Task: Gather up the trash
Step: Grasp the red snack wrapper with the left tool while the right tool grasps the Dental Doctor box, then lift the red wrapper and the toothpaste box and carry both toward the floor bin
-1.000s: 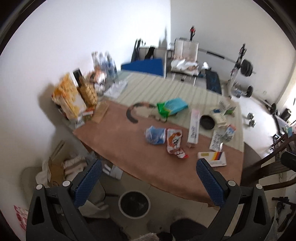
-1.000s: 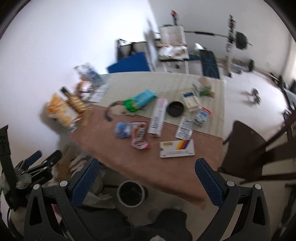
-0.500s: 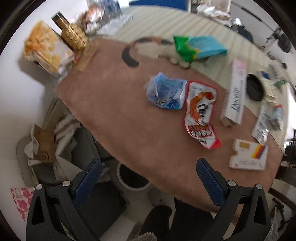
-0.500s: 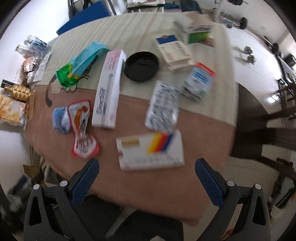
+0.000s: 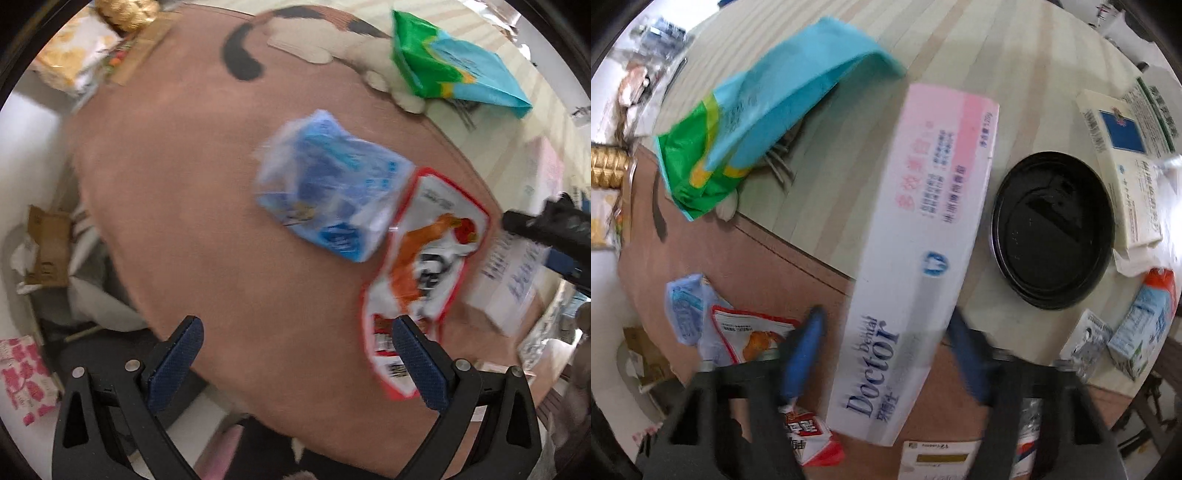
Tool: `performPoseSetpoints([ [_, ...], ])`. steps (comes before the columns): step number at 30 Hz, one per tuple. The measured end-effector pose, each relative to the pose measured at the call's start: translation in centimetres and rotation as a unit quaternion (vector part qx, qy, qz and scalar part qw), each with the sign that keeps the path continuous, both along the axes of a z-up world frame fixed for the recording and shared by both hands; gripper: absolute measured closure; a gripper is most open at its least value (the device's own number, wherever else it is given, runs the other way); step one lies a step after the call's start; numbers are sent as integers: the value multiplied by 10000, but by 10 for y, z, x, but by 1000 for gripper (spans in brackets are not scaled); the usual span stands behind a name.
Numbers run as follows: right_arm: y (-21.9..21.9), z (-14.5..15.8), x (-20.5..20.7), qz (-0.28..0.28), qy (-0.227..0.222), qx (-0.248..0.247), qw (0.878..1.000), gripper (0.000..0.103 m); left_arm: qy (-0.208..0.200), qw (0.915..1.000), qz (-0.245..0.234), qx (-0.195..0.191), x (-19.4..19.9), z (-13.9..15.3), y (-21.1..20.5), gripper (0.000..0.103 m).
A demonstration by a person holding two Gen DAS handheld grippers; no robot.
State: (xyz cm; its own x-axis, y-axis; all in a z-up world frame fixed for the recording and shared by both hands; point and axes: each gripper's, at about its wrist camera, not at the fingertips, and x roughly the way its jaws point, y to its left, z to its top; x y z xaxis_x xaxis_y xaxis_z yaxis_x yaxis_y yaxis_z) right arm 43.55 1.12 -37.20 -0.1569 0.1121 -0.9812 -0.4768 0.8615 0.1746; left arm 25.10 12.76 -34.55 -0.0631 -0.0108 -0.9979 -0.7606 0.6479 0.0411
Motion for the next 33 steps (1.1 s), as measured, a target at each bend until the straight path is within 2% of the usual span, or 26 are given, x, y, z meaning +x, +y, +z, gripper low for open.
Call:
performPoseSetpoints([
  [5,-18,17,0,183,-2,128,9998,46,-199,9980,-276,-525,20,-8,-15,0],
  [9,-40,47,-1,336,-164,216,9991,47,-196,9953,-515,-791,38,-20,-27,0],
  [11,-49,53,-2,394,-265,158,9987,47,-141,9946,-613,-826,47,-25,-34,0],
  [13,-57,53,-3,442,-428,21,9981,48,-24,9946,-724,-744,54,-32,-40,7],
  [14,-63,47,2,445,-461,-25,9979,49,12,9947,-770,-681,56,-33,-42,11],
  [15,-67,41,3,396,-432,-94,9982,49,95,9950,-810,-575,57,-35,-44,22],
  [17,-75,27,7,333,-339,-134,9988,50,108,9956,-800,-468,58,-31,-48,23],
  [21,-66,2,1,295,-237,-134,9992,50,-43,9955,-884,-340,51,-22,-52,36],
  [28,-45,-24,-11,254,-263,-180,9992,49,-80,9962,-819,-286,45,-19,-52,37],
  [31,-48,-32,-6,255,-282,-247,9990,49,-66,9964,-811,-251,62,-25,-47,38],
  [33,-43,-42,-6,264,-259,-311,9988,49,-86,9962,-842,-206,57,-17,-45,40],
])
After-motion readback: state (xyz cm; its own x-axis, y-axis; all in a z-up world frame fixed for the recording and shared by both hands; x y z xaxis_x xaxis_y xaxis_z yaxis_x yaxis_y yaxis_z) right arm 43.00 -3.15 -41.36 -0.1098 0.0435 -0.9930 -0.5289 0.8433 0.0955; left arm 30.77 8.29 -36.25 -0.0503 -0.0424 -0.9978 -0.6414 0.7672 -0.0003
